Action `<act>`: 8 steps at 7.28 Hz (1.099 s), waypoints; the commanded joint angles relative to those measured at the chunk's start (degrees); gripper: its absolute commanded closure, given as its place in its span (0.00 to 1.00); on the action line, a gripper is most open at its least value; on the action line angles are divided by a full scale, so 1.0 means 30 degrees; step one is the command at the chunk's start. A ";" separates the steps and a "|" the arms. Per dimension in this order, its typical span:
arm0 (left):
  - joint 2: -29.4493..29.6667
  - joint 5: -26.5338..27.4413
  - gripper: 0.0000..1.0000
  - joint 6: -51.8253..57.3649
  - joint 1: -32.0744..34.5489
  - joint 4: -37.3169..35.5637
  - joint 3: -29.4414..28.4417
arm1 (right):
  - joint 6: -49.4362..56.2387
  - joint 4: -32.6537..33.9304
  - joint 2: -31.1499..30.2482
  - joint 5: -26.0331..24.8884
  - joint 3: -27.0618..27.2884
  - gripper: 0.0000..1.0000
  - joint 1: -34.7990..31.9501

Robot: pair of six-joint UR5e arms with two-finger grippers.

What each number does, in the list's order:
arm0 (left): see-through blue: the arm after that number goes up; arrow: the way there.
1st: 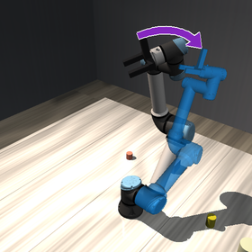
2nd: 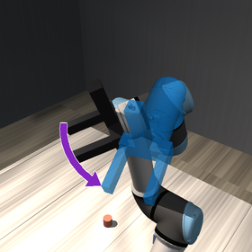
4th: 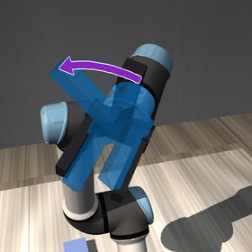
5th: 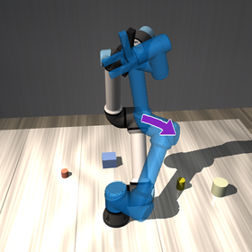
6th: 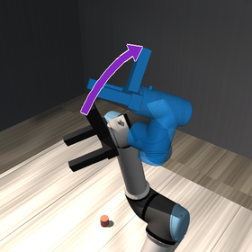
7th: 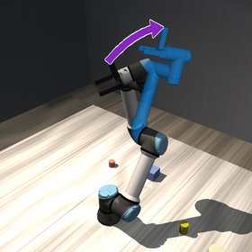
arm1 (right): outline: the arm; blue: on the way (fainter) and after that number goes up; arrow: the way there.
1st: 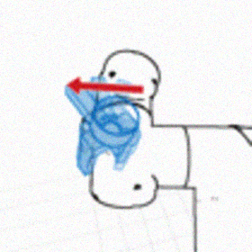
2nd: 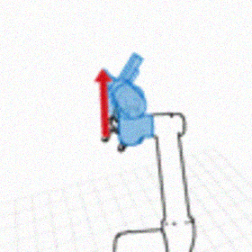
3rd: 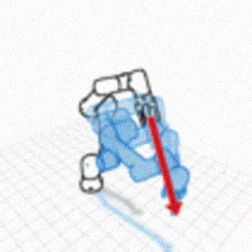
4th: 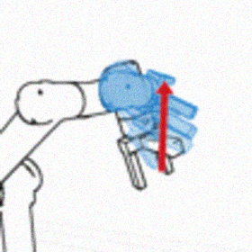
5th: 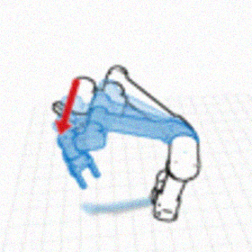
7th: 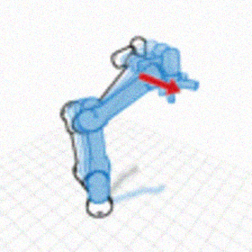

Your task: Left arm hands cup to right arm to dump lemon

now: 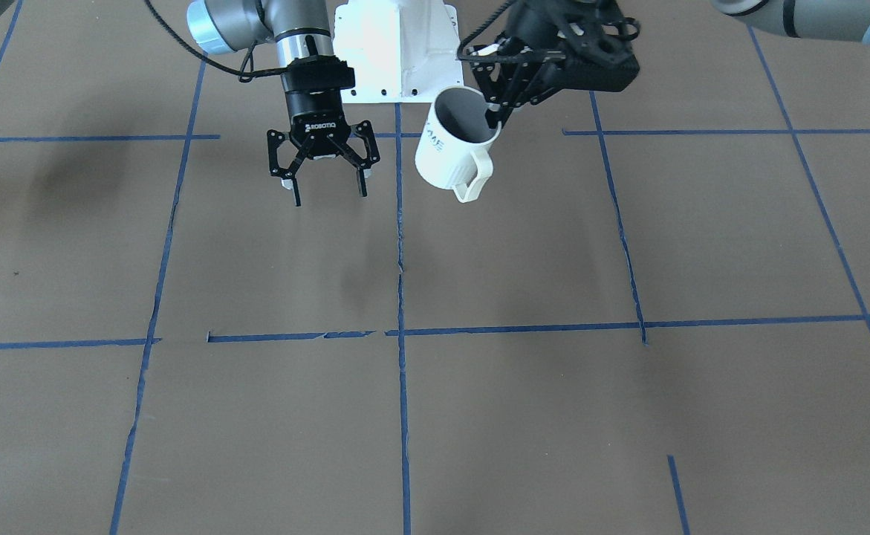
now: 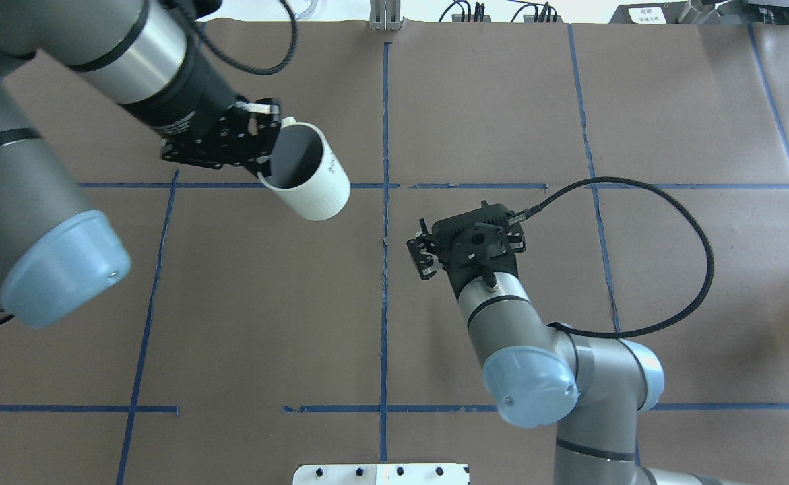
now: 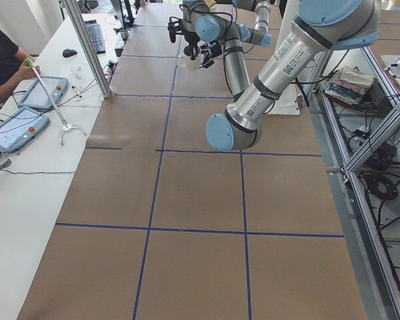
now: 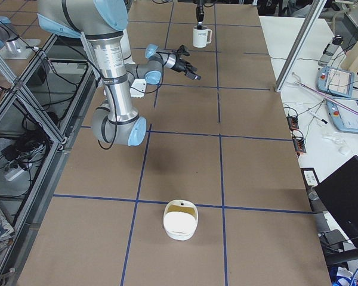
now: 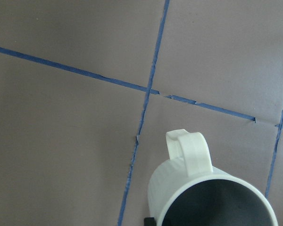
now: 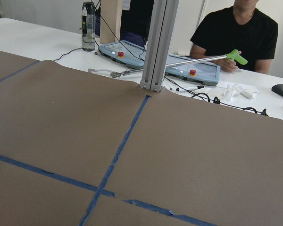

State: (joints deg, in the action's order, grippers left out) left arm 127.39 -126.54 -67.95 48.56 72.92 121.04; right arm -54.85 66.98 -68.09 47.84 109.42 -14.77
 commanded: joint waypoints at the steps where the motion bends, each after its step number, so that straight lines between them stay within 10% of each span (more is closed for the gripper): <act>1: -0.5463 -0.0006 1.00 0.5978 0.1500 0.0039 0.2798 | 0.0729 -0.0004 -0.2604 0.3784 0.2565 0.00 -0.2242; 4: -1.0840 -0.0007 1.00 1.3138 0.4164 0.2366 0.1765 | 0.2900 0.0288 -0.3874 1.3775 0.3254 0.00 -0.8935; 8: -1.3606 -0.1226 1.00 1.6259 0.6512 1.1572 -0.6081 | 0.9329 0.2383 -0.5341 2.3317 0.0883 0.00 -1.7146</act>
State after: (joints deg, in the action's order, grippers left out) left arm 87.59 -127.73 -21.16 65.86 101.19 109.76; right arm -33.16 70.12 -83.77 108.74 114.10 -58.78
